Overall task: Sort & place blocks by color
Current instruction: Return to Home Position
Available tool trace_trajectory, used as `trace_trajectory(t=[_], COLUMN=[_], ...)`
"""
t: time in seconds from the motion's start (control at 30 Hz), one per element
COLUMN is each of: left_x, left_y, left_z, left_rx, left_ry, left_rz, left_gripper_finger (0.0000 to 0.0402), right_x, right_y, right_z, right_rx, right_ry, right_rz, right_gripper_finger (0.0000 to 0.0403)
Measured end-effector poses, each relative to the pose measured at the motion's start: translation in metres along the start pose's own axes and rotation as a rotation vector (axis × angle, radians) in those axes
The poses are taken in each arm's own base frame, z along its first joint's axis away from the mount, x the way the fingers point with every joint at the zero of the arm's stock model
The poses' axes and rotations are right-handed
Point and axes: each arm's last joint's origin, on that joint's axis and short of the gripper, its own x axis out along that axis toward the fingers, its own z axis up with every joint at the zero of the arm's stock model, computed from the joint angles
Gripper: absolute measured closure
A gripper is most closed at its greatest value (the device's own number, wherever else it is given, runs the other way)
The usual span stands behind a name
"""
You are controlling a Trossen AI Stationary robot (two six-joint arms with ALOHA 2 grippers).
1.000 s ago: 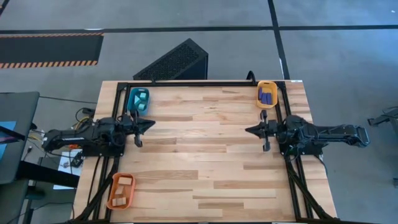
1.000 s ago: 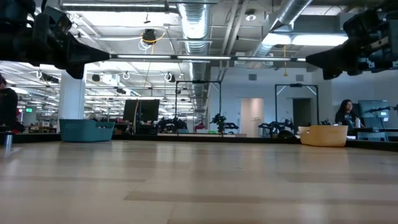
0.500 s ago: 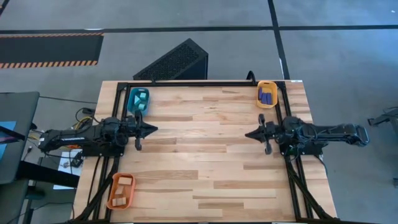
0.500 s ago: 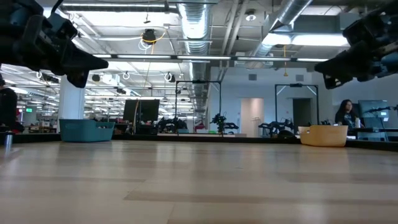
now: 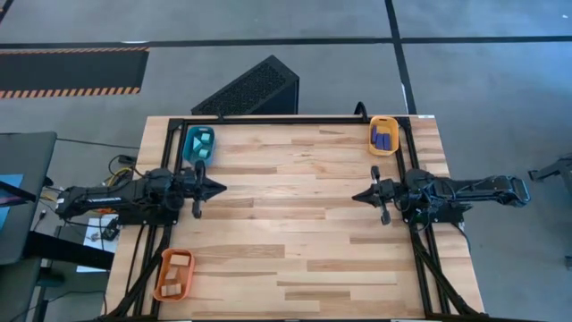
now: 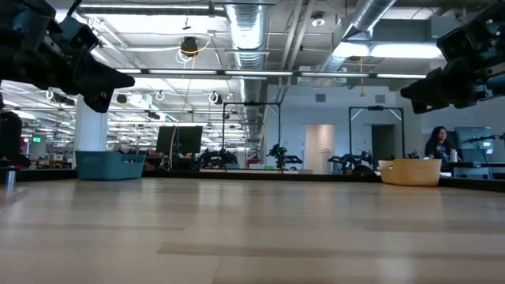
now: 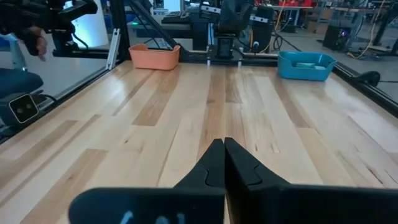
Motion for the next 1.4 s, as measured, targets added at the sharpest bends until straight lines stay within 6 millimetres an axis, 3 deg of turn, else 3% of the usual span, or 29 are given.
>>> trace_trajectory(t=[0.23, 1.4], left_x=[-0.0002, -0.0003], left_y=[0.0027, 0.0028], left_z=[-0.0001, 0.0002], left_rx=[-0.083, -0.084], left_ry=[-0.008, -0.007], left_rz=[0.093, 0.096], left_gripper_finger=[0.0401, 0.0401], right_x=[-0.0002, -0.0002], right_y=[-0.0021, -0.0021], right_z=[-0.0006, -0.0006], right_rx=[0.007, 0.008], right_ry=[0.006, 0.006], right_rz=[-0.038, -0.036], right_gripper_finger=[0.0382, 0.0378])
